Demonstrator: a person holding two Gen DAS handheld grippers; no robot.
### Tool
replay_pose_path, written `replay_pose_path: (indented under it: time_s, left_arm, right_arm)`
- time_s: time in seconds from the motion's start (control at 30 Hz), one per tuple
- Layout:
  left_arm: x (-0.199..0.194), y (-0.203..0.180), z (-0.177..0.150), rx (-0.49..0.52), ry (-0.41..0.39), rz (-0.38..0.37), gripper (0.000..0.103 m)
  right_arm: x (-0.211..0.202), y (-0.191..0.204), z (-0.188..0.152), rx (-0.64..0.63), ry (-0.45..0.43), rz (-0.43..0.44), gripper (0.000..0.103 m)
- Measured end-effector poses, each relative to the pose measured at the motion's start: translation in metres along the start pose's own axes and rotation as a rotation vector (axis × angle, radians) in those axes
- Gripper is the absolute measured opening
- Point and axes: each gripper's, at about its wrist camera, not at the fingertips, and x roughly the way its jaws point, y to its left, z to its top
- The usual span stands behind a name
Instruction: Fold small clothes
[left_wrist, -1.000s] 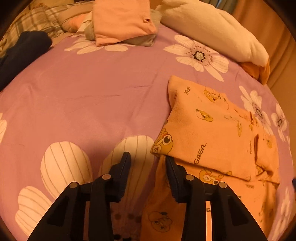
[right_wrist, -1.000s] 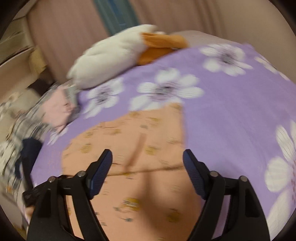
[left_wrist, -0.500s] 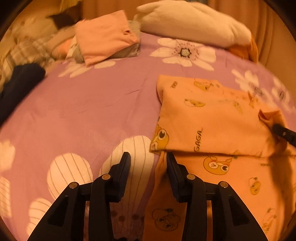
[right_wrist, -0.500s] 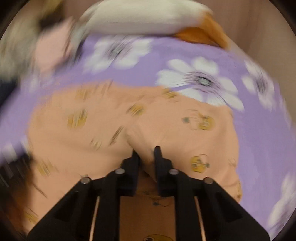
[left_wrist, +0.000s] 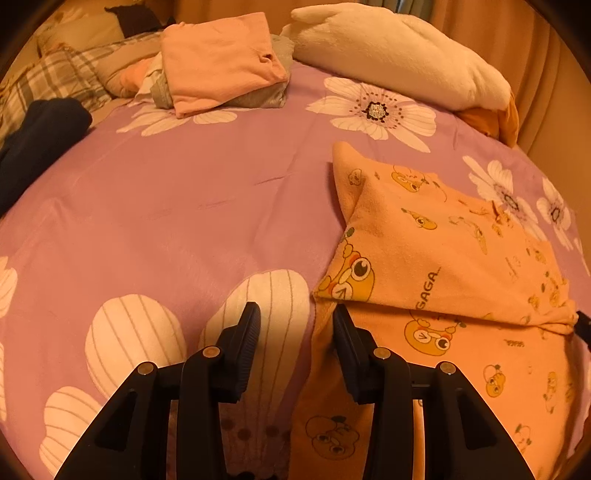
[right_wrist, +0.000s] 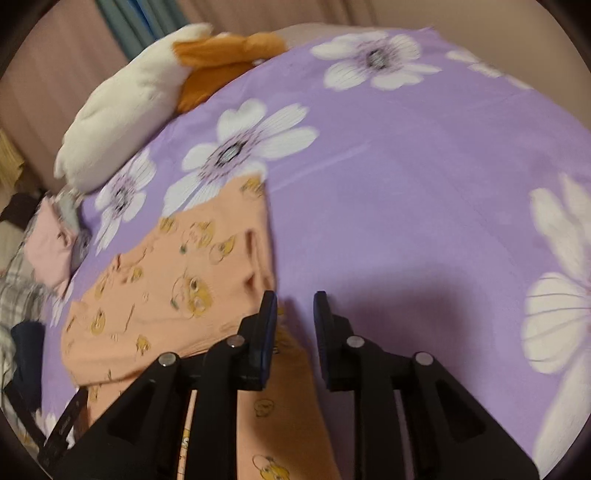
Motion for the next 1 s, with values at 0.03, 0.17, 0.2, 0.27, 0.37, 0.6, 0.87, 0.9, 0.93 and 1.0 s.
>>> replay_pose_path:
  time_s: [0.03,0.17,0.2,0.27,0.37,0.6,0.87,0.9,0.93,1.0]
  left_arm:
    - [-0.005,0.001,-0.001,-0.001,0.017,0.005,0.043]
    - [-0.056,0.016,0.004,-0.068,-0.065,0.08,0.043]
    - [-0.071,0.014,0.007,-0.057,-0.132,0.09,0.043]
    - [-0.085,0.001,0.016,-0.01,-0.226,0.054,0.043]
    - [-0.05,-0.021,0.029,0.009,-0.174,-0.069,0.047]
    - [0.014,-0.019,0.018,-0.037,-0.001,0.073,0.05]
    - [0.007,-0.047,0.025,-0.019,0.053,-0.025,0.05]
    - [0.017,-0.055,0.02,0.017,0.064,0.031,0.052]
    - [0.024,-0.069,0.012,0.088,0.021,0.108,0.054]
    - [0.019,-0.08,0.002,0.168,-0.023,0.18,0.054]
  right_arm:
    - [-0.007,0.006,0.0,-0.014,-0.016,-0.001,0.021]
    - [-0.038,0.037,0.0,-0.123,-0.112,0.087,0.022]
    - [-0.038,0.042,0.0,-0.141,-0.122,0.095,0.028]
    - [-0.029,0.05,-0.003,-0.15,-0.114,0.102,0.034]
    - [0.01,0.047,-0.012,-0.105,0.016,0.138,0.032]
    - [0.011,0.041,-0.024,-0.19,0.033,0.013,0.016]
    - [-0.008,0.071,-0.024,-0.225,0.012,0.256,0.028]
    - [0.001,0.082,-0.03,-0.252,0.041,0.276,0.028]
    - [0.015,0.09,-0.037,-0.269,0.095,0.284,0.024]
    - [0.041,0.093,-0.05,-0.255,0.185,0.227,0.023]
